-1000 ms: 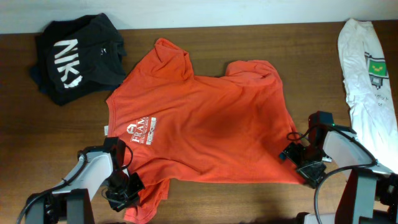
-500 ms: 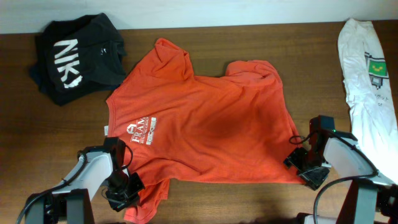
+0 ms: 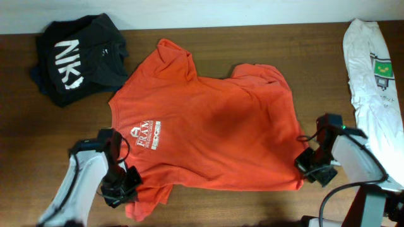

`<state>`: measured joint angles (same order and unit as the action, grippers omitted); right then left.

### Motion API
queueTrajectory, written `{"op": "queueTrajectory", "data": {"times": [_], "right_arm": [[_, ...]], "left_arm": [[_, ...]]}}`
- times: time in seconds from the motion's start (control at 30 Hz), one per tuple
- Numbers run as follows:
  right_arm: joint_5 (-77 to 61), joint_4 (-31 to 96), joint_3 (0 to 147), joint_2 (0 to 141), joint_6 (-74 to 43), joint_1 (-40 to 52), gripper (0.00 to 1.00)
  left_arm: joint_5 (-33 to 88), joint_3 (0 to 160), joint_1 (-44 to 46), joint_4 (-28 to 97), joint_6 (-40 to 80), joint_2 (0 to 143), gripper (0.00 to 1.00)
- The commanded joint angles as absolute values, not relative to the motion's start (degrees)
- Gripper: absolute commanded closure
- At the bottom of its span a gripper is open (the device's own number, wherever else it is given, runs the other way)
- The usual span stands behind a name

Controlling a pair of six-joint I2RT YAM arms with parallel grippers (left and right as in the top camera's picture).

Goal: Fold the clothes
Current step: 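Lift the hem and fold it upward toward the collar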

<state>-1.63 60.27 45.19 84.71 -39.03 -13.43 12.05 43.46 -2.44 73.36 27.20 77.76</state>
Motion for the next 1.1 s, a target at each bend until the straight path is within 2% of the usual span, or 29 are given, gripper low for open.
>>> {"op": "queueTrajectory", "data": {"times": [0.0,0.1,0.3,0.43,0.7,1.0,1.03,1.07], "right_arm": [[2.24,63.90,50.17,84.84,-39.35,-13.63,0.96],[2.22,64.84,53.78,84.84,-39.27,-13.63,0.96],[2.02,60.31,57.45,84.86,-37.76,-13.63,0.96],[1.96,54.81,57.45,84.86,-37.76,-13.52,0.96],[-4.36,38.79,57.45,84.95,-33.85,-13.52,0.96],[-6.00,28.58,57.45,91.31,-32.95,-10.85,0.96],[-5.91,27.16,57.45,92.25,-32.67,-9.87,0.94],[-5.96,25.52,57.45,92.90,-30.30,-8.75,0.73]], "left_arm": [[12.21,48.77,-2.63,77.28,26.46,70.11,0.99],[12.19,54.37,-2.63,77.23,26.44,67.72,0.99],[8.99,55.46,-2.63,57.17,26.48,67.92,1.00],[3.95,55.44,-2.63,49.89,26.48,68.20,1.00],[1.65,55.44,-2.63,41.80,26.48,76.29,0.99],[1.63,55.44,-2.63,35.00,26.48,88.64,1.00],[1.63,55.44,-2.63,34.15,26.48,89.91,1.00],[1.63,55.44,-2.63,33.23,26.48,91.20,0.88]]}}
